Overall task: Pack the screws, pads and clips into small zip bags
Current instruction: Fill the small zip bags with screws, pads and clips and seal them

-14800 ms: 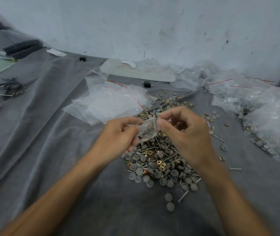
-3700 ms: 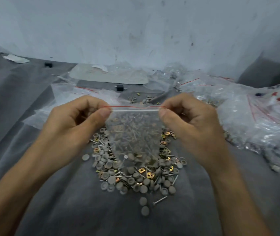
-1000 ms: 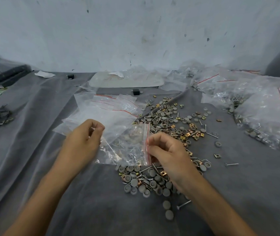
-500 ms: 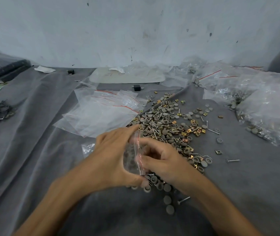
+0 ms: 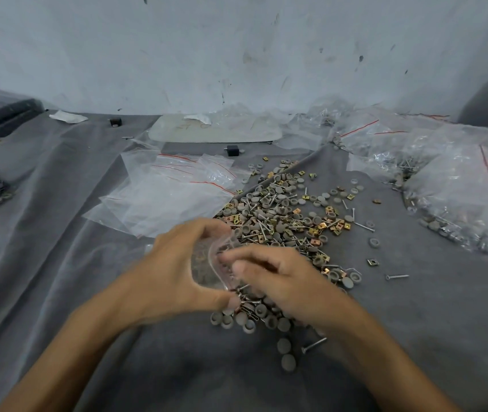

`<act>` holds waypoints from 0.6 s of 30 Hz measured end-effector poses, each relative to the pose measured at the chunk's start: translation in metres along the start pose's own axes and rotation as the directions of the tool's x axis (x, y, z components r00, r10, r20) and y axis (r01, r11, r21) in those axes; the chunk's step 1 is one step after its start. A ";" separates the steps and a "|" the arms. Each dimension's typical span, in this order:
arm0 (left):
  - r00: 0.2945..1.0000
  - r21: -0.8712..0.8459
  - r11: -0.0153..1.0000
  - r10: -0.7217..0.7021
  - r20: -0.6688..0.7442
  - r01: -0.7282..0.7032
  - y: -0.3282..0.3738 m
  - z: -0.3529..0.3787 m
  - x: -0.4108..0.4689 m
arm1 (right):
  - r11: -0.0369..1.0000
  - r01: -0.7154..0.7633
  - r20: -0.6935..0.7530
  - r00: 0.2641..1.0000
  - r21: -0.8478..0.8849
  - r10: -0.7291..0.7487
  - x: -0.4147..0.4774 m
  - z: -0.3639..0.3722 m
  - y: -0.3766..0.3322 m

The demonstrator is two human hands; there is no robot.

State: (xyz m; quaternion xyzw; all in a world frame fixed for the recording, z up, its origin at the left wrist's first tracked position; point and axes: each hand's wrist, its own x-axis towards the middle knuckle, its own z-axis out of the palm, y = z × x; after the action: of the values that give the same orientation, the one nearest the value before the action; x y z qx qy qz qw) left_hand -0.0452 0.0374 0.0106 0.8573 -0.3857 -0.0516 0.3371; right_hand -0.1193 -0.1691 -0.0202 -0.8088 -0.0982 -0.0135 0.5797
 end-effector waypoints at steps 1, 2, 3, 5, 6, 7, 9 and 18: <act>1.000 -0.025 1.000 -0.019 -0.022 0.018 -0.004 -0.002 0.001 | 1.000 -0.011 -0.043 0.999 -0.021 0.010 0.001 -0.009 0.000; 0.999 -0.040 0.999 -0.033 -0.036 0.032 -0.007 -0.004 0.001 | 0.997 -0.026 -0.117 0.993 -0.075 0.017 0.003 -0.020 0.002; 0.998 -0.053 0.998 -0.044 -0.044 0.041 -0.009 -0.005 0.001 | 0.987 -0.052 -0.203 0.979 -0.154 0.020 0.004 -0.031 0.005; 0.997 -0.074 0.996 -0.053 -0.054 0.049 -0.012 -0.007 0.001 | 0.925 -0.146 -0.320 0.947 -0.351 0.028 0.007 -0.052 0.013; 0.997 -0.074 0.996 -0.053 -0.054 0.049 -0.012 -0.007 0.001 | 0.879 -0.194 -0.330 0.943 -0.437 0.044 0.009 -0.058 0.016; 0.997 -0.068 0.996 -0.053 -0.049 0.049 -0.012 -0.007 0.001 | 0.839 -0.224 -0.315 0.947 -0.496 0.067 0.010 -0.061 0.018; 0.998 -0.049 0.998 -0.043 -0.039 0.041 -0.011 -0.006 0.000 | 0.777 -0.234 -0.258 0.961 -0.585 0.096 0.012 -0.059 0.022; 0.998 -0.069 0.997 -0.039 -0.045 0.036 -0.007 -0.005 0.000 | 0.585 -0.186 -0.197 0.979 -0.790 0.045 0.029 -0.031 0.027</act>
State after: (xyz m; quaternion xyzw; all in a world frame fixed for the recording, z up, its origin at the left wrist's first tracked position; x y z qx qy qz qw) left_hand -0.0389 0.0432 0.0106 0.8534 -0.3597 -0.0511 0.3739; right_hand -0.0833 -0.2027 -0.0314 -0.9839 0.0170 -0.0818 0.1579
